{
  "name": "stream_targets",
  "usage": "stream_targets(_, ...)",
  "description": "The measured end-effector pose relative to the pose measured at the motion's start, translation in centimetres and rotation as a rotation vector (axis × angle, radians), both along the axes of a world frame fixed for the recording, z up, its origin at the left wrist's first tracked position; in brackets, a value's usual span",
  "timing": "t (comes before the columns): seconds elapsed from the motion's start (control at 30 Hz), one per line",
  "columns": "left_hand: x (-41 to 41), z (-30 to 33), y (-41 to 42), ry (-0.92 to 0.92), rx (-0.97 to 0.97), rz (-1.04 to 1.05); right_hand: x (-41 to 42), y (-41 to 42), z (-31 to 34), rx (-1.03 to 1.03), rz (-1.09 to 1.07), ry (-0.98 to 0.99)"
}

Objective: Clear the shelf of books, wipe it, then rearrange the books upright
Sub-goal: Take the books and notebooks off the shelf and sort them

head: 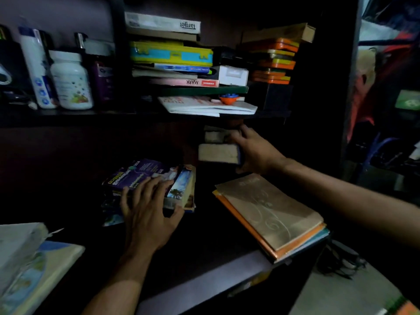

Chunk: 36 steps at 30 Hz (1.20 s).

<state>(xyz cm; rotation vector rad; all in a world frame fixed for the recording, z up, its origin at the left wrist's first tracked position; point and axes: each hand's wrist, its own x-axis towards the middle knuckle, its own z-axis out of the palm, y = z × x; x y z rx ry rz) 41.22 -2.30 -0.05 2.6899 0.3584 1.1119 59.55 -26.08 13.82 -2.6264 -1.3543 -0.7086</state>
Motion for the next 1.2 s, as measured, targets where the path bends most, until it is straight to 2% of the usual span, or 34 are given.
stream_targets(0.13, 0.0, 0.1, 0.0, 0.022, 0.007, 0.014, -4.1, -5.0, -2.3, -0.016, 0.073, -0.243)
stream_targets(0.27, -0.3, 0.1, -0.5, 0.031, 0.023, 0.020, -7.1, -7.6, -7.1, -0.014, 0.095, -0.303)
stream_targets(0.37, -0.4, 0.2, -0.5, 0.041, 0.040, 0.028, -8.0, -7.0, -8.1, -0.090, 0.022, -0.222)
stream_targets(0.47, -0.6, 0.3, -0.7, 0.067, 0.056, 0.023, -9.2, -6.6, -6.2, -0.211, -0.037, -0.053)
stream_targets(0.53, -0.8, 0.5, -1.0, 0.065, 0.073, 0.015, -10.2, -7.3, -4.9, -0.208, -0.005, 0.104)
stream_targets(0.63, -1.2, 0.6, -1.4, 0.019, 0.171, -0.043, -12.2, -9.4, -4.3, 0.071, 0.000, 0.281)
stream_targets(0.73, -1.6, 0.8, -2.2, -0.030, 0.295, -0.165, -15.2, -12.2, -7.4, 0.572, -0.229, 0.327)
stream_targets(0.8, -2.2, 0.8, -3.0, -0.072, 0.302, -0.260, -17.1, -13.2, -11.3, 0.948, -0.460, 0.587)
stream_targets(0.87, -3.4, 0.9, -4.6, -0.137, 0.321, -0.350, -19.2, -13.8, -15.9, 1.187, -0.578, 0.807)
stream_targets(0.97, -5.7, 0.6, -9.0, -0.131, 0.341, -0.506, -23.0, -13.7, -22.0, 1.209, -0.602, 0.942)
stream_targets(1.07, -6.6, 0.1, -14.6, 0.265, 0.150, -0.661, -24.8, -11.6, -25.0, 1.178, -0.645, 1.002)
stream_targets(1.1, -6.2, -0.6, -16.2, 0.357, 0.184, -0.628, -25.1, -10.6, -25.0, 1.195, -0.619, 1.022)
stream_targets(1.2, -4.2, -2.0, -18.9, 0.374, 0.338, -0.464, -24.3, -8.6, -22.8, 1.341, -0.454, 1.082)
